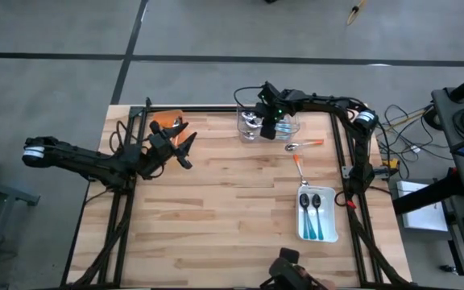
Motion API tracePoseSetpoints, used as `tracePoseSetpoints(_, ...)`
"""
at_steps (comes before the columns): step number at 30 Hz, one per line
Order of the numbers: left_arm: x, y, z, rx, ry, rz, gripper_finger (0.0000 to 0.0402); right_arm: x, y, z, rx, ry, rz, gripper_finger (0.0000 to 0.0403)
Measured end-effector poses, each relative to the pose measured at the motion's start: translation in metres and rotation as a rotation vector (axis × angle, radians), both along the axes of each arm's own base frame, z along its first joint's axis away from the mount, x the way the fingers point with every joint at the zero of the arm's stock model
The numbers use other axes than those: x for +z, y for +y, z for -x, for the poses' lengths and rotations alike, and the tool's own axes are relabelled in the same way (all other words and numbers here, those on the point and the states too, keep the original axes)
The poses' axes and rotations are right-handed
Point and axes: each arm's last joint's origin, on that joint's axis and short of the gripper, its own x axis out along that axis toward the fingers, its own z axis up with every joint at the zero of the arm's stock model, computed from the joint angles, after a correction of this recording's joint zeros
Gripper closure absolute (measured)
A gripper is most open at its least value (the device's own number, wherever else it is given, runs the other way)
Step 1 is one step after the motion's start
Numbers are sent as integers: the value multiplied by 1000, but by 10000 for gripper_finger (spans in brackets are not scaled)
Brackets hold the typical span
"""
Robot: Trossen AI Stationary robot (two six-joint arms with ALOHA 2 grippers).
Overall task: Sort silverware by color (type)
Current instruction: Adjust the blue patterned spoon on the transparent bin
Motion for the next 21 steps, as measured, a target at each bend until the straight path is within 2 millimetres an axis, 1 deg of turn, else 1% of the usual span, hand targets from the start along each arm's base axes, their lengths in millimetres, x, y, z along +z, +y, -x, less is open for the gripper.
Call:
tracePoseSetpoints(4, 0, 0, 0, 0, 0, 0, 213, -10, -2, -3, -1, 6, -24, 318)
tracePoseSetpoints(7, 0, 0, 0, -1, 3, 1, 213, -14, -2, -3, -3, 9, -33, 316)
tracePoseSetpoints(14, 0, 0, 0, -1, 3, 1, 213, -13, -3, -3, -11, -5, -34, 327)
tracePoseSetpoints(21, 0, 0, 0, -2, 3, 2, 213, -7, -4, -1, -21, -8, -15, 334)
